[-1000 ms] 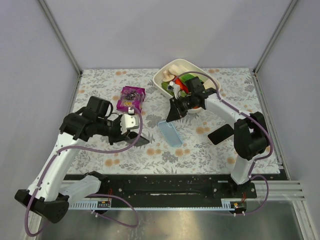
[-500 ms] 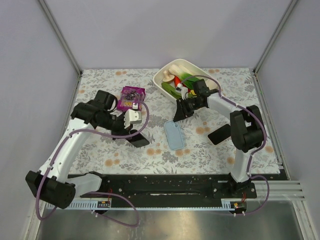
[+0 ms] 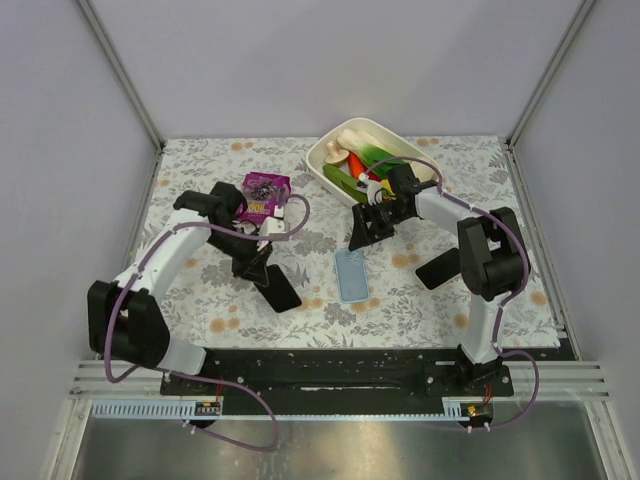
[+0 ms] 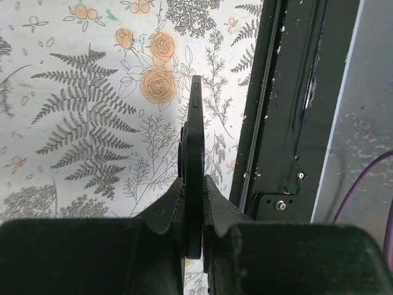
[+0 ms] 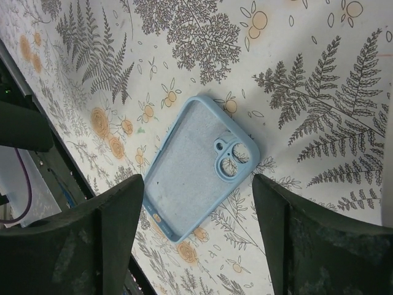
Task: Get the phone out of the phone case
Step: Place the phone case at the center of the board.
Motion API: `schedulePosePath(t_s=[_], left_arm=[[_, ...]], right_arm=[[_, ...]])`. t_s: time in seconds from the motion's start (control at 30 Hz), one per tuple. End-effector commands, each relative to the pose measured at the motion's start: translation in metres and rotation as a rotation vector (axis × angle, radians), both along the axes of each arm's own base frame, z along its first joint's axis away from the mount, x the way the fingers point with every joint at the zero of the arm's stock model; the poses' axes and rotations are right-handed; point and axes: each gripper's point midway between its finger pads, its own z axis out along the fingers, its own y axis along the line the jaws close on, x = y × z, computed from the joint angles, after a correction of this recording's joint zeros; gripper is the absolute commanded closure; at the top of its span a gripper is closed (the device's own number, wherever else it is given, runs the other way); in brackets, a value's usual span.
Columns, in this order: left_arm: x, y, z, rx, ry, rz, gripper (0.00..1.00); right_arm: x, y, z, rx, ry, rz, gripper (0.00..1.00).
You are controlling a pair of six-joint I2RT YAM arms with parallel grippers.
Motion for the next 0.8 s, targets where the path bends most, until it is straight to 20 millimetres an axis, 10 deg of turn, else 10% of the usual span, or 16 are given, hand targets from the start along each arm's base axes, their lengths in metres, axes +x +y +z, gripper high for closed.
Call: schedulePosePath(t_s=[0.0,0.77], left_arm=[[0.006,-0.016,0.002,-0.142,0.103,-0.007,1.0],[0.072,-0.026,-0.085,-0.123,0.497,0.278,1.0]], right_arm=[[0.0,0.001,0.02,0.011,-0.059,0.004,0.19],[-0.009,0.004,0.037,0.057,-0.079,0.01,0.14]])
